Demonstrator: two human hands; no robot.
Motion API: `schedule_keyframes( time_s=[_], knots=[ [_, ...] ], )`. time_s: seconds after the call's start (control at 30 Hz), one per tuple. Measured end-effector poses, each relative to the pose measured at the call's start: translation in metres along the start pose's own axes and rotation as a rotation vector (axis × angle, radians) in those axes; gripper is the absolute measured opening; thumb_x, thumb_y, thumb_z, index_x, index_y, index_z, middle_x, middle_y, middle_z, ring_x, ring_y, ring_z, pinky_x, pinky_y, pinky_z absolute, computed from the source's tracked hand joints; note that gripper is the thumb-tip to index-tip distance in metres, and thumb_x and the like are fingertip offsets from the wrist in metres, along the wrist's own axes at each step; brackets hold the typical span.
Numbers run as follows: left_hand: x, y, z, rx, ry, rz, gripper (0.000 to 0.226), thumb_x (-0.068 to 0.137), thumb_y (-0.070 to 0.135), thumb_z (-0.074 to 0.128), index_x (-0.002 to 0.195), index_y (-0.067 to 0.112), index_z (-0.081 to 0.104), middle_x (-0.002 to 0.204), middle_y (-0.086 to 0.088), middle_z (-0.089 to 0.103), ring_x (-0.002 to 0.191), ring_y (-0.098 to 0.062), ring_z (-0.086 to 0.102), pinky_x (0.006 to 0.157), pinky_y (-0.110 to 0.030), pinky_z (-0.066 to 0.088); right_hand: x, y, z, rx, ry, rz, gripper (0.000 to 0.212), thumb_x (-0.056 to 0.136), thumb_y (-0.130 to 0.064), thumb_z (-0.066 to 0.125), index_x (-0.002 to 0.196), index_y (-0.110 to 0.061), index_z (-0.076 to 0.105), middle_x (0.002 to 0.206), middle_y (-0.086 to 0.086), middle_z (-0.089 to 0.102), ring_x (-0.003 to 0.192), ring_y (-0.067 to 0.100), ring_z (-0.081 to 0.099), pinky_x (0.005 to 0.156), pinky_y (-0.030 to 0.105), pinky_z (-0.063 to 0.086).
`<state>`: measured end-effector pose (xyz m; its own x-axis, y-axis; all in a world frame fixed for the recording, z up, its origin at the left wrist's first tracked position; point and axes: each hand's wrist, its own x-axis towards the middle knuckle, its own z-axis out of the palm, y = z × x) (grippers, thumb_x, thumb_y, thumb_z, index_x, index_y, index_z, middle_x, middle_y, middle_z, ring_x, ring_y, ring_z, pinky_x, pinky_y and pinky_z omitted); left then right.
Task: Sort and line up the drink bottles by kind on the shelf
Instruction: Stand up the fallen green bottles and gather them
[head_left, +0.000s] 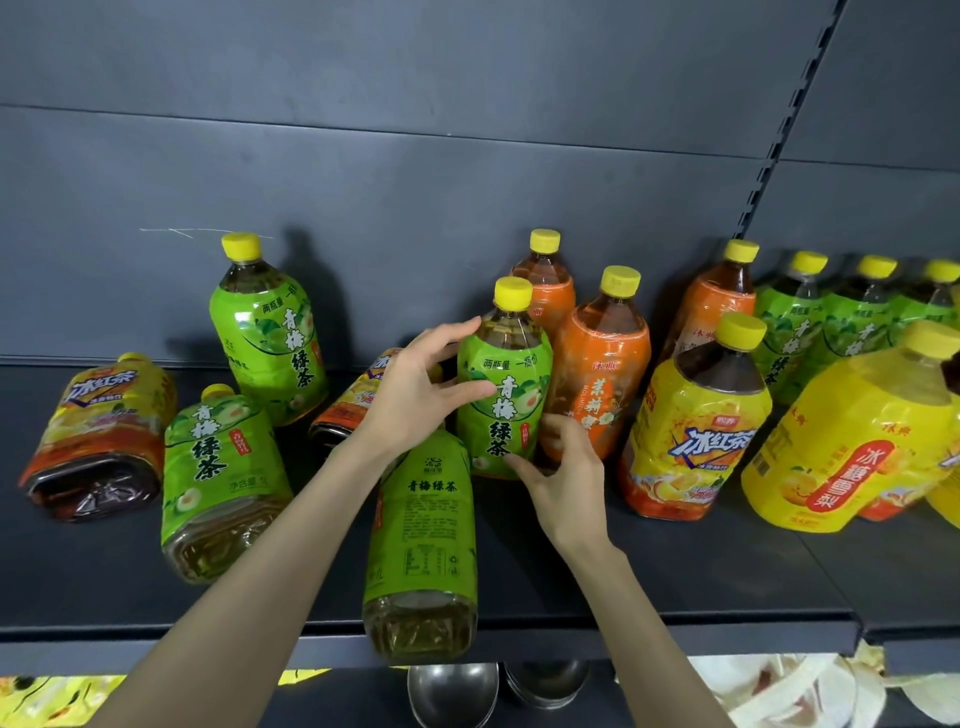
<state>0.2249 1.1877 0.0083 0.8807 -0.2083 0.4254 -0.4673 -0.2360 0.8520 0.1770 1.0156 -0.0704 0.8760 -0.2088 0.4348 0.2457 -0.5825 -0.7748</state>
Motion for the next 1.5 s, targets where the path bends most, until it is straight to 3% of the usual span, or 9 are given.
schedule_keyframes(
  time_s=[0.3, 0.57, 0.73, 0.9, 1.03, 1.2, 1.3, 1.4, 1.5],
  knots=[
    [-0.010, 0.003, 0.001, 0.008, -0.018, -0.034, 0.065, 0.081, 0.011, 0.072, 0.139, 0.023, 0.046, 0.129, 0.012, 0.054, 0.126, -0.010, 0.050, 0.099, -0.032, 0.048, -0.002, -0.006, -0.008, -0.003, -0.029, 0.013, 0.042, 0.081, -0.017, 0.076, 0.117, -0.013, 0.056, 0.114, -0.001, 0.064, 0.097, 0.009, 0.060, 0.081, 0.024, 0.052],
    [-0.057, -0.005, -0.013, 0.186, 0.279, -0.093, 0.016, 0.086, 0.016, 0.068, 0.102, 0.014, 0.069, 0.096, 0.006, 0.069, 0.089, -0.005, 0.065, 0.086, -0.026, 0.052, -0.029, -0.027, -0.010, 0.142, -0.016, 0.074, 0.018, 0.088, -0.017, 0.068, 0.105, -0.011, 0.065, 0.096, -0.006, 0.066, 0.079, -0.001, 0.062, 0.066, 0.007, 0.046],
    [-0.098, -0.006, -0.023, 0.159, 0.394, -0.190, 0.008, 0.086, 0.024, 0.067, 0.091, 0.018, 0.067, 0.089, 0.009, 0.068, 0.082, 0.001, 0.063, 0.074, -0.016, 0.049, -0.046, -0.048, 0.001, 0.342, -0.222, 0.223, 0.029, 0.082, -0.043, 0.068, 0.100, -0.020, 0.067, 0.091, -0.006, 0.070, 0.086, 0.010, 0.067, 0.078, 0.035, 0.057],
    [-0.123, -0.005, -0.026, 0.105, 0.183, -0.462, 0.029, 0.090, 0.045, 0.054, 0.099, 0.019, 0.063, 0.088, 0.006, 0.067, 0.082, -0.008, 0.063, 0.067, -0.021, 0.050, -0.053, -0.060, 0.007, 0.315, -0.337, 0.376, 0.073, 0.067, -0.071, 0.062, 0.122, -0.023, 0.060, 0.105, -0.010, 0.067, 0.098, 0.006, 0.064, 0.090, 0.034, 0.054],
    [-0.126, -0.007, -0.030, -0.095, -0.031, -0.621, 0.040, 0.093, 0.050, 0.043, 0.112, 0.018, 0.059, 0.099, 0.001, 0.068, 0.089, -0.010, 0.065, 0.063, -0.021, 0.053, -0.059, -0.068, 0.005, 0.436, -0.420, 0.479, 0.062, 0.069, -0.065, 0.067, 0.121, -0.032, 0.059, 0.111, -0.010, 0.068, 0.099, 0.007, 0.067, 0.084, 0.031, 0.056],
    [-0.129, -0.009, -0.035, -0.307, -0.063, -0.675, 0.035, 0.097, 0.044, 0.041, 0.109, 0.017, 0.060, 0.105, -0.006, 0.066, 0.094, -0.018, 0.065, 0.071, -0.028, 0.056, -0.069, -0.079, 0.001, 0.574, -0.309, 0.476, 0.030, 0.086, -0.031, 0.067, 0.112, -0.018, 0.065, 0.104, -0.001, 0.072, 0.092, 0.009, 0.070, 0.068, 0.017, 0.053],
    [-0.129, -0.012, -0.039, -0.379, -0.077, -0.676, 0.039, 0.094, 0.046, 0.046, 0.113, 0.014, 0.060, 0.106, -0.011, 0.068, 0.092, -0.023, 0.064, 0.076, -0.036, 0.053, -0.075, -0.082, -0.004, 0.567, -0.279, 0.452, 0.034, 0.086, -0.026, 0.067, 0.118, -0.015, 0.061, 0.104, 0.005, 0.071, 0.092, 0.012, 0.070, 0.068, 0.018, 0.054],
    [-0.127, -0.010, -0.041, -0.392, -0.104, -0.650, 0.055, 0.083, 0.057, 0.054, 0.117, 0.014, 0.061, 0.099, -0.005, 0.068, 0.086, -0.019, 0.059, 0.067, -0.029, 0.044, -0.078, -0.084, -0.010, 0.599, -0.306, 0.422, 0.044, 0.083, -0.024, 0.067, 0.125, -0.018, 0.057, 0.103, 0.005, 0.071, 0.089, 0.010, 0.071, 0.068, 0.020, 0.054],
    [-0.123, -0.009, -0.042, -0.459, -0.126, -0.599, 0.057, 0.079, 0.057, 0.062, 0.118, 0.016, 0.063, 0.107, -0.001, 0.070, 0.099, -0.018, 0.063, 0.083, -0.031, 0.047, -0.077, -0.086, -0.014, 0.654, -0.338, 0.374, 0.052, 0.077, -0.028, 0.067, 0.127, -0.020, 0.057, 0.104, 0.000, 0.073, 0.094, 0.010, 0.070, 0.071, 0.021, 0.055]
  ],
)
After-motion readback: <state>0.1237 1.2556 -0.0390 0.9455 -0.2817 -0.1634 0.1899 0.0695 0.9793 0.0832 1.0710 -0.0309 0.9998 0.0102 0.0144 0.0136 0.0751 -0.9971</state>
